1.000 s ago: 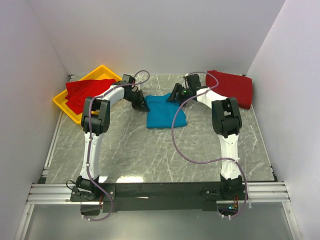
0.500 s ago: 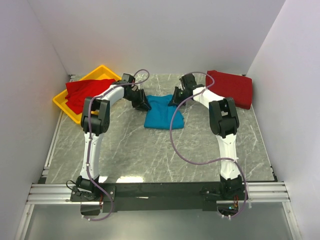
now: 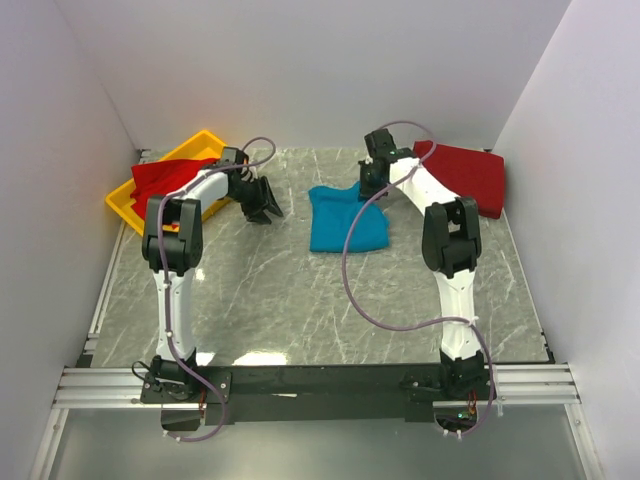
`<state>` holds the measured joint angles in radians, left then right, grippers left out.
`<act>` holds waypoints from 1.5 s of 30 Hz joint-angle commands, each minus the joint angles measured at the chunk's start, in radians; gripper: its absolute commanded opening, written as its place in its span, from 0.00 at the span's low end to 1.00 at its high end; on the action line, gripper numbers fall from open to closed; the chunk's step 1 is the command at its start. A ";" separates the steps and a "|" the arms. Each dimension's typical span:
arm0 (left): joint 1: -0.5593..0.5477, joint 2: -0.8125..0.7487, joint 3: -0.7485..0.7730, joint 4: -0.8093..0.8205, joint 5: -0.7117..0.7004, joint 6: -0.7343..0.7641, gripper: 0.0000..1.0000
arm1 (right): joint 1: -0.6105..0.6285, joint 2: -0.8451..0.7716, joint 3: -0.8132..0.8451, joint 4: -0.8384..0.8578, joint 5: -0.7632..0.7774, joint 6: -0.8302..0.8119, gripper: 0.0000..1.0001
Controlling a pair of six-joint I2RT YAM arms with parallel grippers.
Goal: Fold and stack the t-shirts
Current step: Neatly place the folded tshirt to the corner
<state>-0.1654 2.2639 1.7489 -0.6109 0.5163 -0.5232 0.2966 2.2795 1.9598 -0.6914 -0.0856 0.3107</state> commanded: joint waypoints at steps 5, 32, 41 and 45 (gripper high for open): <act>0.004 -0.109 -0.071 0.017 -0.019 0.032 0.53 | -0.011 -0.124 0.125 -0.135 0.286 -0.128 0.00; 0.035 -0.103 -0.157 0.040 -0.006 0.048 0.53 | -0.086 -0.141 0.459 -0.037 0.587 -0.366 0.00; 0.035 -0.090 -0.150 0.034 -0.009 0.049 0.52 | -0.163 -0.184 0.467 -0.033 0.472 -0.332 0.00; 0.035 -0.090 -0.163 0.036 -0.010 0.049 0.52 | -0.198 -0.219 0.459 -0.026 0.405 -0.312 0.00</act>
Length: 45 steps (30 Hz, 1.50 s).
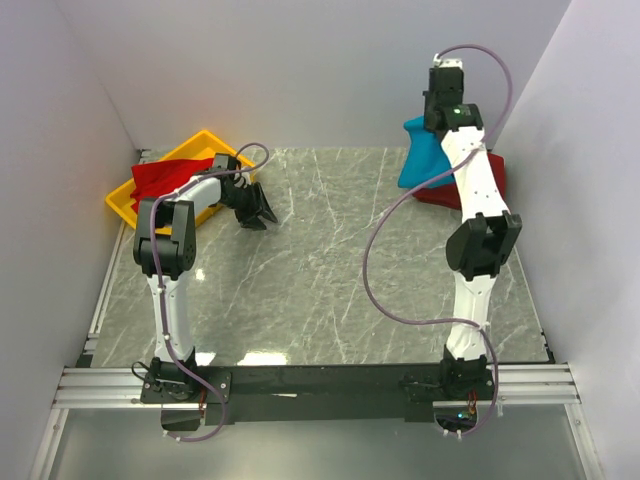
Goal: Fold and stack the t-shirts
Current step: Neatly place the folded tshirt to the corner
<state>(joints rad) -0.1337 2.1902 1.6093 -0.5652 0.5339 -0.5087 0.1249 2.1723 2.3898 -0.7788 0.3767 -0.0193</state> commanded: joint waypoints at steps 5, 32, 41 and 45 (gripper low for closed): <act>0.003 -0.018 -0.035 -0.007 -0.029 0.035 0.52 | -0.071 -0.135 0.022 0.059 -0.136 0.067 0.00; 0.003 -0.030 -0.065 -0.033 -0.046 0.050 0.52 | -0.185 -0.014 -0.024 0.049 -0.194 0.071 0.00; 0.003 -0.037 -0.074 -0.053 -0.051 0.058 0.52 | -0.186 0.041 -0.040 0.105 -0.144 0.081 0.00; 0.003 -0.032 -0.077 -0.058 -0.049 0.059 0.52 | -0.188 0.061 -0.024 0.134 -0.128 0.087 0.00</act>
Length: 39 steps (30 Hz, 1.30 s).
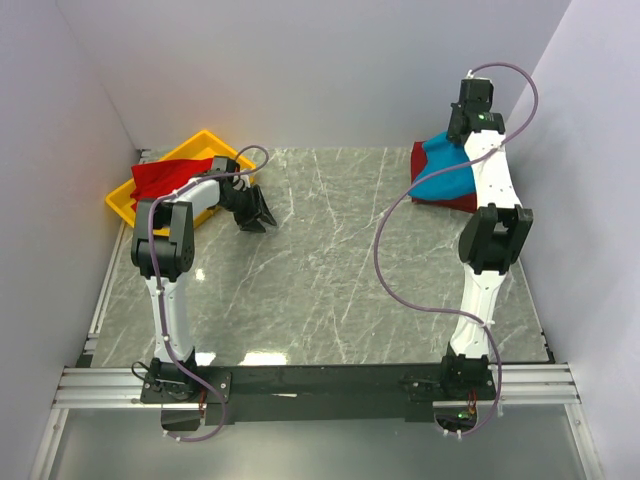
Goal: Fold and stack the t-shirts
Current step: Neatly place the folded tshirt to the corner
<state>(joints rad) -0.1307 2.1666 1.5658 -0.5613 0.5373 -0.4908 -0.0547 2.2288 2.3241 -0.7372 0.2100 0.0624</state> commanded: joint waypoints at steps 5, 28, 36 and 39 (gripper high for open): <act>-0.001 0.001 -0.033 -0.063 -0.054 0.043 0.52 | -0.008 -0.009 0.020 0.165 0.023 0.005 0.00; -0.001 0.022 -0.015 -0.080 -0.046 0.044 0.52 | -0.076 0.118 0.063 0.127 0.180 0.043 0.21; -0.007 -0.016 -0.032 -0.069 -0.065 0.046 0.52 | -0.080 0.033 -0.020 0.162 0.261 0.066 0.89; -0.012 -0.036 -0.023 -0.066 -0.077 0.046 0.52 | -0.077 -0.061 -0.130 0.212 0.279 0.077 0.90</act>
<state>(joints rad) -0.1341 2.1620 1.5642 -0.5667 0.5304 -0.4892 -0.1310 2.3150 2.2547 -0.5934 0.4347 0.1162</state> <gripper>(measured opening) 0.519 0.895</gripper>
